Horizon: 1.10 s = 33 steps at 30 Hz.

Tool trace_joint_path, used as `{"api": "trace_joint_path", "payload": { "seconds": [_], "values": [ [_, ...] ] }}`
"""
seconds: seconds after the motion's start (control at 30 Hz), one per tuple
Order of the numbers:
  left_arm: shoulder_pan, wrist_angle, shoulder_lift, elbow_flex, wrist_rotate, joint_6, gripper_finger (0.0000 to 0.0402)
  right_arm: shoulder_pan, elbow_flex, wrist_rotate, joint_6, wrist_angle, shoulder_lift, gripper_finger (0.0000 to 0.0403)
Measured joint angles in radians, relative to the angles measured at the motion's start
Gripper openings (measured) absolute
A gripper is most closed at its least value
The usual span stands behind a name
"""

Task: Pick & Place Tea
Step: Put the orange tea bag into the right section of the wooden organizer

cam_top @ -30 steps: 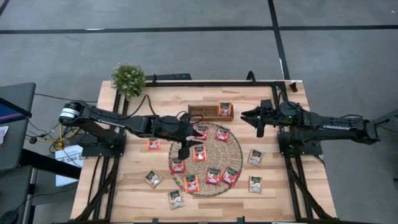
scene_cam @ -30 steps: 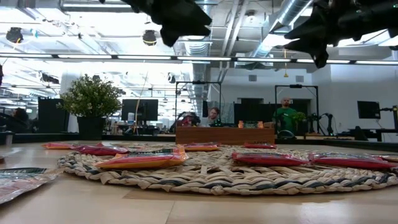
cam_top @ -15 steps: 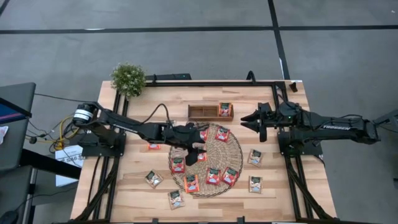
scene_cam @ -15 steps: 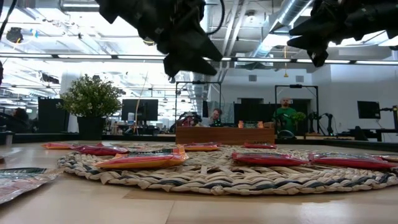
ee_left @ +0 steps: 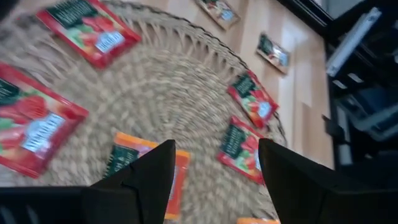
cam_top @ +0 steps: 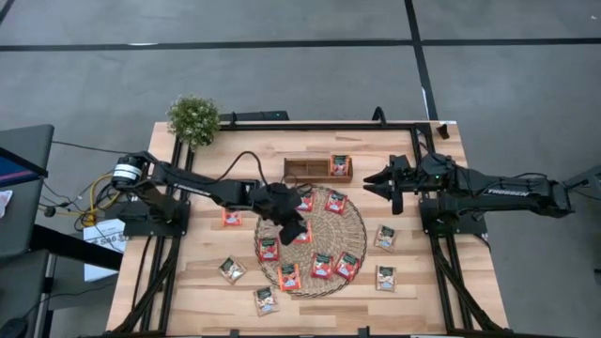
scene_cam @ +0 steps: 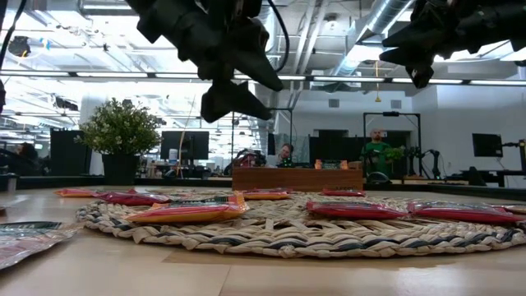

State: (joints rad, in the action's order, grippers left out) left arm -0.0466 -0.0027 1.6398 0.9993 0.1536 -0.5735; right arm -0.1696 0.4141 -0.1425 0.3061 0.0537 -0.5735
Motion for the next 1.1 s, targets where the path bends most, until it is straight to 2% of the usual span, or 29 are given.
{"api": "trace_joint_path", "payload": {
  "seconds": [0.07, 0.27, 0.4, 0.47, 0.63, 0.77, 1.1],
  "values": [
    [0.004, -0.007, 0.000, 0.000, 0.024, 0.011, 0.0223, 0.000, 0.000, 0.000, 0.000, 0.000, 0.000, 0.0113],
    [0.004, -0.023, 0.008, 0.007, 0.012, 0.088, 0.0223, 0.000, 0.000, 0.000, 0.000, 0.000, -0.003, 0.0113],
    [0.005, -0.064, 0.076, 0.087, 0.000, 0.176, 0.0223, 0.000, 0.000, 0.000, -0.001, -0.001, -0.001, 0.0113],
    [0.008, -0.147, 0.129, 0.164, -0.004, 0.239, 0.0223, 0.000, 0.000, 0.001, -0.001, -0.001, -0.001, 0.0113],
    [0.019, -0.509, 0.280, 0.385, -0.078, 0.357, 0.0223, 0.000, 0.000, 0.000, 0.000, -0.001, -0.001, 0.0113],
    [0.025, -0.640, 0.368, 0.495, -0.111, 0.400, 0.0223, 0.000, 0.000, 0.000, 0.000, 0.000, -0.001, 0.0113],
    [0.024, -0.660, 0.388, 0.516, -0.113, 0.411, 0.0223, 0.000, 0.000, -0.006, -0.012, 0.029, -0.001, 0.0113]
  ]
}}
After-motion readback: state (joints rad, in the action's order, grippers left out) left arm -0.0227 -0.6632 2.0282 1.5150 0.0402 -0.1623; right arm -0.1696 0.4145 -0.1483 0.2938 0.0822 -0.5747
